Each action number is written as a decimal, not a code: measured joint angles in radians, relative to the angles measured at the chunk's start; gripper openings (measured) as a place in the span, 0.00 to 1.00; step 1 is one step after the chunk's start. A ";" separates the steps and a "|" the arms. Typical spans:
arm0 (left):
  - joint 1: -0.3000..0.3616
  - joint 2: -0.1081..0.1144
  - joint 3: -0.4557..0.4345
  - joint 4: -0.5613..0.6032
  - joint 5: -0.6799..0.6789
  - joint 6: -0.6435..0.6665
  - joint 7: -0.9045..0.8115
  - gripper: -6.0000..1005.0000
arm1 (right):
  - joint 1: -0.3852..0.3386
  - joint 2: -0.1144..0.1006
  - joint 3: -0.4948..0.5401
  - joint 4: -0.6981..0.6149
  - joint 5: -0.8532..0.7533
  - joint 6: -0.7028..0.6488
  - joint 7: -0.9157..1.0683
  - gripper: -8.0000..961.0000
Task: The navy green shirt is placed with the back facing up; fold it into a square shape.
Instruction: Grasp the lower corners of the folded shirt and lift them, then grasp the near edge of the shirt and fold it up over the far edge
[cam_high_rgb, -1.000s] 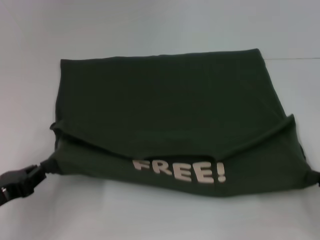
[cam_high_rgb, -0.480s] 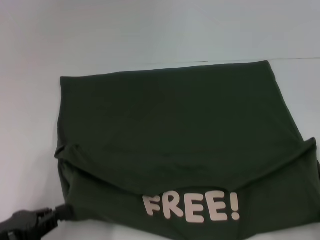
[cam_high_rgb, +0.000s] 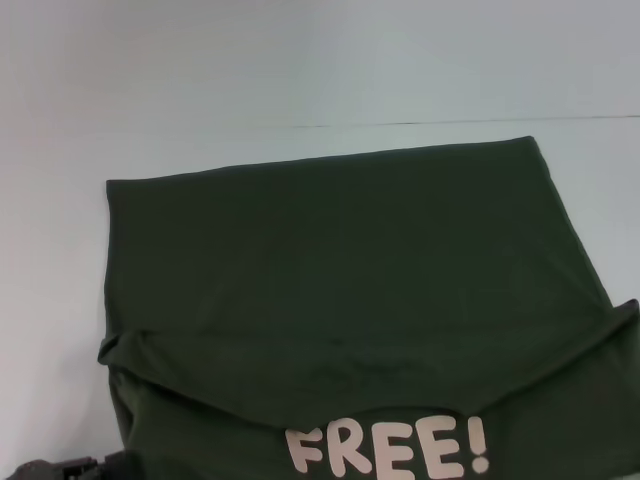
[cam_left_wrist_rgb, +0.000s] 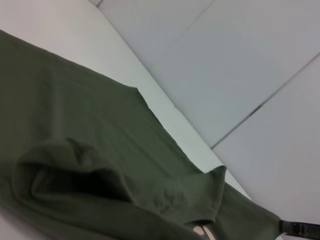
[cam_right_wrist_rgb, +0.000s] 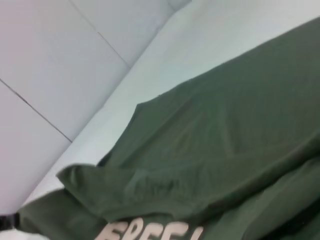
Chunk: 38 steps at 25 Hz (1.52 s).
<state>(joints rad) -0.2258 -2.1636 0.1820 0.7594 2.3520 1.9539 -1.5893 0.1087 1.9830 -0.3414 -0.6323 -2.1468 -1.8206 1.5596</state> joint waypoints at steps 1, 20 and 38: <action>-0.003 0.001 -0.010 0.000 0.001 -0.002 0.000 0.01 | 0.002 -0.002 0.021 0.000 0.000 -0.010 -0.005 0.04; -0.083 0.041 -0.053 0.000 0.002 -0.032 -0.049 0.03 | -0.007 0.007 0.184 -0.018 0.003 -0.130 -0.039 0.04; -0.397 0.129 -0.087 -0.109 -0.018 -0.430 -0.130 0.07 | 0.383 -0.027 0.273 0.061 0.015 0.236 0.049 0.04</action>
<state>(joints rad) -0.6226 -2.0344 0.0953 0.6504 2.3338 1.5236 -1.7198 0.4918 1.9559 -0.0680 -0.5715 -2.1322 -1.5843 1.6087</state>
